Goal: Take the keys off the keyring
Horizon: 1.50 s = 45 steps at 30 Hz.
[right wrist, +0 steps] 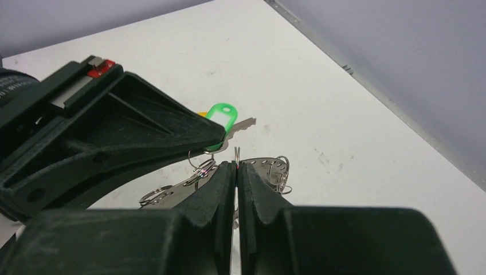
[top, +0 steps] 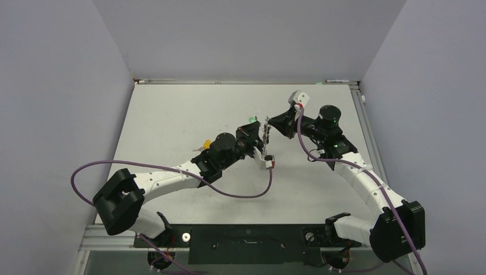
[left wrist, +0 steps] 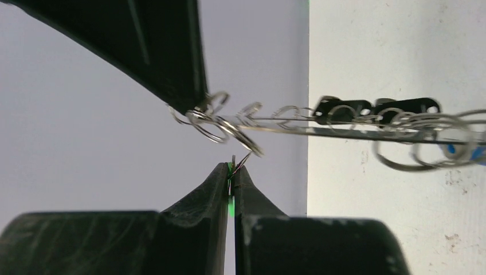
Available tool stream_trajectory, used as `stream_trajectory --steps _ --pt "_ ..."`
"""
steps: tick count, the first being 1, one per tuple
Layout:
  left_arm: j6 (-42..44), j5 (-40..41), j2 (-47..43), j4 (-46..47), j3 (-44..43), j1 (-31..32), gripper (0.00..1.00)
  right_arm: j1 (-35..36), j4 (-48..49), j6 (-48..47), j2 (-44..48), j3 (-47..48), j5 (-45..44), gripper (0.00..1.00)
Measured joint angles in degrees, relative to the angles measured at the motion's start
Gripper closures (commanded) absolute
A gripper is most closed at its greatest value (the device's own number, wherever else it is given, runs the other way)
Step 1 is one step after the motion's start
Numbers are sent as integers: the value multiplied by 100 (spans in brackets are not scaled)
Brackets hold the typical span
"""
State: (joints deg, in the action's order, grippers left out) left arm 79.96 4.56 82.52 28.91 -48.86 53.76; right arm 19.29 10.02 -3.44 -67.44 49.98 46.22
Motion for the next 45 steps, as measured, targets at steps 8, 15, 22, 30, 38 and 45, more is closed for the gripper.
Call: stream_trajectory --steps 8,15,22,30,38,45 --pt "-146 140 -35 -127 131 -70 100 -94 214 116 79 -2 2 95" --pt "-1268 463 -149 -1231 -269 -378 100 -249 214 120 79 -2 -140 95" --pt "-3423 262 -146 -3407 -1611 -1375 100 -382 190 140 52 -2 -260 95" --pt "-5941 -905 142 -5329 -2483 -2374 100 -389 85 107 -94 -2 -407 95" --pt "-7558 -2157 1497 -6699 -2828 -2632 100 -389 -297 -59 -199 7 -525 95" --pt "-8142 -2564 2306 -7007 -2887 -2879 100 -369 -643 -199 -199 59 -636 95"
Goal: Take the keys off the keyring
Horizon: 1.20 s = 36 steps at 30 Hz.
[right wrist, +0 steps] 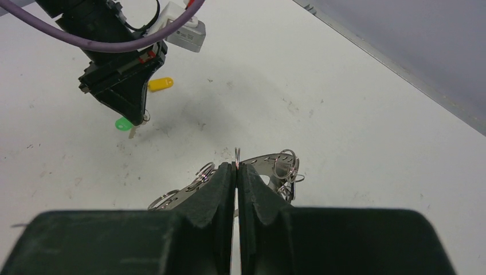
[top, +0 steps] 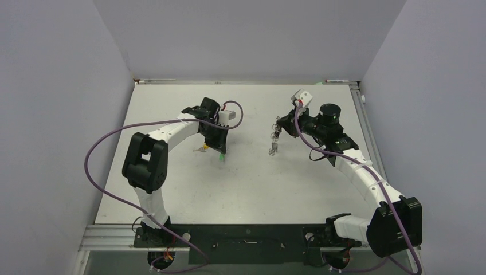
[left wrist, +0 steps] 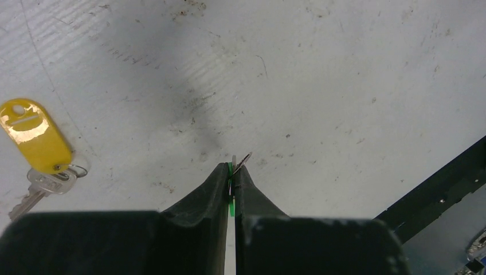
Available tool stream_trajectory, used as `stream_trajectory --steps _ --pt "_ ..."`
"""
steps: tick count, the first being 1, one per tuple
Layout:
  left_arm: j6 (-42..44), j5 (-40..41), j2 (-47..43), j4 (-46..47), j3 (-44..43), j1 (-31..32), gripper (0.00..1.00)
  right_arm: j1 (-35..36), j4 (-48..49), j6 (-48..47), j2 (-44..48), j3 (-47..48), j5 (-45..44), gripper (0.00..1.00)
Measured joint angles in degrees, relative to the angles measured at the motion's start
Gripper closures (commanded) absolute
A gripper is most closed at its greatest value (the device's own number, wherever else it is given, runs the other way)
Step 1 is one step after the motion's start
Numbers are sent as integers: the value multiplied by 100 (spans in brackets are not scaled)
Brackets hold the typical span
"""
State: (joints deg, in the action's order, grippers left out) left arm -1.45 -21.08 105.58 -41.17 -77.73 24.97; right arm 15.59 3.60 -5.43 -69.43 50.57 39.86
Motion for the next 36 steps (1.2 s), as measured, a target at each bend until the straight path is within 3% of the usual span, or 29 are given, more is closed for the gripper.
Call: stream_trajectory --steps 7,21,32,36 --pt "-111 -133 778 -17 -555 -166 98 118 -212 -114 0 90 -157 95" --pt "-83 -52 1248 -81 -782 -343 46 173 -584 -393 -109 105 -313 95" --pt "-35 -160 686 -85 -920 -376 0 -553 -2024 -1397 162 531 -201 95" --pt "-31 -175 286 -63 -951 -378 4 -846 -2490 -1974 348 595 -144 95"
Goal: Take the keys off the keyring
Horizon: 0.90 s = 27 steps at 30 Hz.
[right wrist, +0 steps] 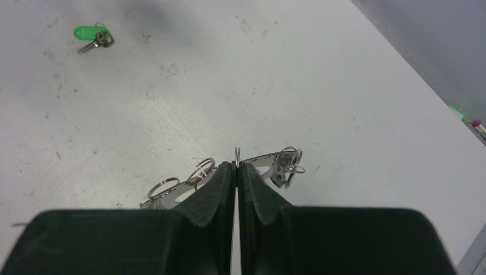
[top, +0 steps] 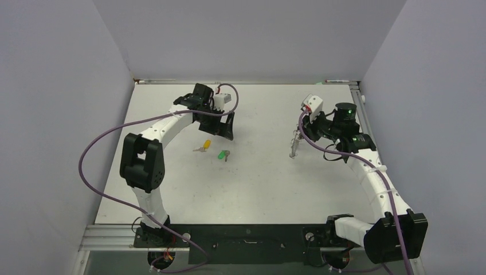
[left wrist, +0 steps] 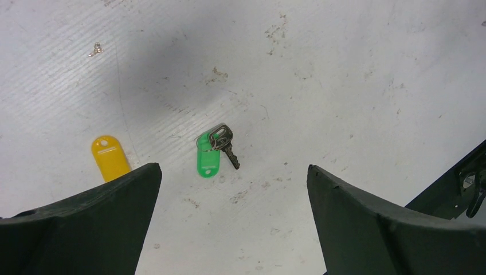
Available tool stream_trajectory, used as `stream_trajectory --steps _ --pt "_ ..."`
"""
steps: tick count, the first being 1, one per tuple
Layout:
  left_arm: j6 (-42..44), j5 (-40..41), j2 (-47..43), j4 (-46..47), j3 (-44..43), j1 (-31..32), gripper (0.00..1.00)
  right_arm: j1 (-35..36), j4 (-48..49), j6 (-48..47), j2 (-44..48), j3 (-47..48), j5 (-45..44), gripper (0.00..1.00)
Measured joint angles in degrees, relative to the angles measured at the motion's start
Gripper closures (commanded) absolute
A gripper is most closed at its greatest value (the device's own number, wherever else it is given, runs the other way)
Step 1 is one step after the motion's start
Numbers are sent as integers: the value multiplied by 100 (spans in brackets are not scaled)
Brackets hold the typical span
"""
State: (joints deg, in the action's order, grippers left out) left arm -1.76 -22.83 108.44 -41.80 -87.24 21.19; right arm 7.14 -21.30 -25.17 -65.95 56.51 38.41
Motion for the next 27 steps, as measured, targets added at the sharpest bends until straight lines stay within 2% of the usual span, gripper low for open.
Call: stream_trajectory --steps 6,13,17,25,27 --pt "-2 11 -286 0 0 -44 4 225 81 -337 -210 -201 57 95" --pt "-9 131 -332 -7 52 -313 4 1274 1023 -391 -1335 -623 -186 95" --pt "7 142 -446 -11 142 -568 4 1663 1325 -168 -1858 -651 -313 95" --pt "404 310 -656 -20 643 -1045 0 1884 2000 385 -2765 -614 -505 95" --pt "498 323 -656 -26 791 -1139 6 1895 2081 514 -2973 -527 -518 95"
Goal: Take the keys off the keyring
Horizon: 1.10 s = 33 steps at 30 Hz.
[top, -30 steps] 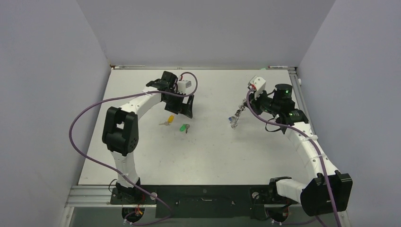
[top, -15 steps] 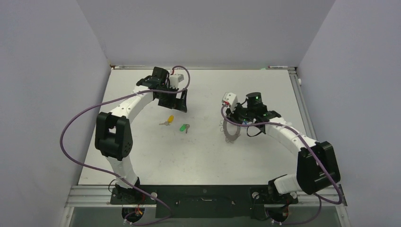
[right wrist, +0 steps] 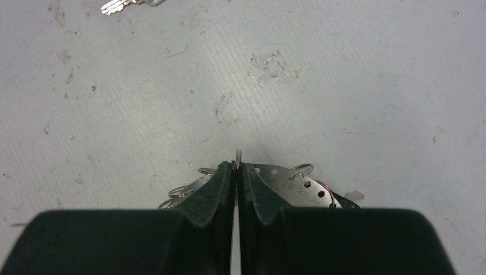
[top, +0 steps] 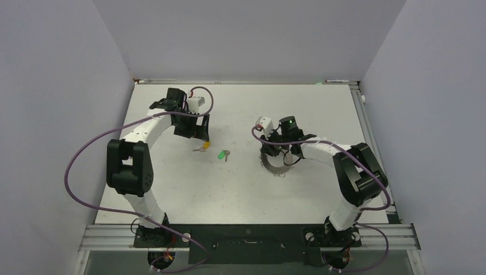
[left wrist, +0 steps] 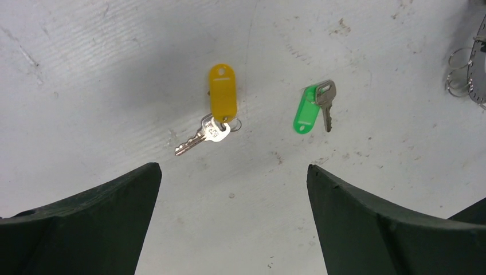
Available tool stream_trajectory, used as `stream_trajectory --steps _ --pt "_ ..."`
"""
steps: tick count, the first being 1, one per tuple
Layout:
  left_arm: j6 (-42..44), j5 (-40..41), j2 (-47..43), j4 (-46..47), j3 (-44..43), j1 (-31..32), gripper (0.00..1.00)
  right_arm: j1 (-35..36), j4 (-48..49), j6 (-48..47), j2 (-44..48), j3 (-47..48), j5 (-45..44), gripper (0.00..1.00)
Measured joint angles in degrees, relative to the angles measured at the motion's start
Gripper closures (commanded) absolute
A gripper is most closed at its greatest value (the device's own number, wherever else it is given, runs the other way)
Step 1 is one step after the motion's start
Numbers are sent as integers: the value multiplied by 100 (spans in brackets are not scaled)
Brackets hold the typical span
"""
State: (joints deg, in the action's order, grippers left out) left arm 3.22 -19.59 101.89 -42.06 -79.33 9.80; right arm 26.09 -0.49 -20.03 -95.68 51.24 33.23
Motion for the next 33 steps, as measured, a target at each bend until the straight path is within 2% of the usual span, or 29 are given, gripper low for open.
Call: stream_trajectory --steps 6,14,20,22,25,29,33 --pt "131 -20 2 -13 210 -131 10 118 249 343 -560 376 -31 94" --pt "149 -260 387 168 275 -127 17 245 356 726 -1095 979 22 55" --pt "127 -407 793 291 227 -127 21 -50 168 857 -1071 1419 201 32" --pt "92 -472 798 389 304 -127 28 -221 125 881 -1038 1523 275 30" --pt "50 -487 822 472 389 -98 51 -507 -76 896 -898 1576 361 30" --pt "20 -352 848 664 474 -9 63 -804 -339 876 -682 1582 433 30" --pt "11 109 828 938 570 181 71 -907 -538 848 -501 1582 472 30"
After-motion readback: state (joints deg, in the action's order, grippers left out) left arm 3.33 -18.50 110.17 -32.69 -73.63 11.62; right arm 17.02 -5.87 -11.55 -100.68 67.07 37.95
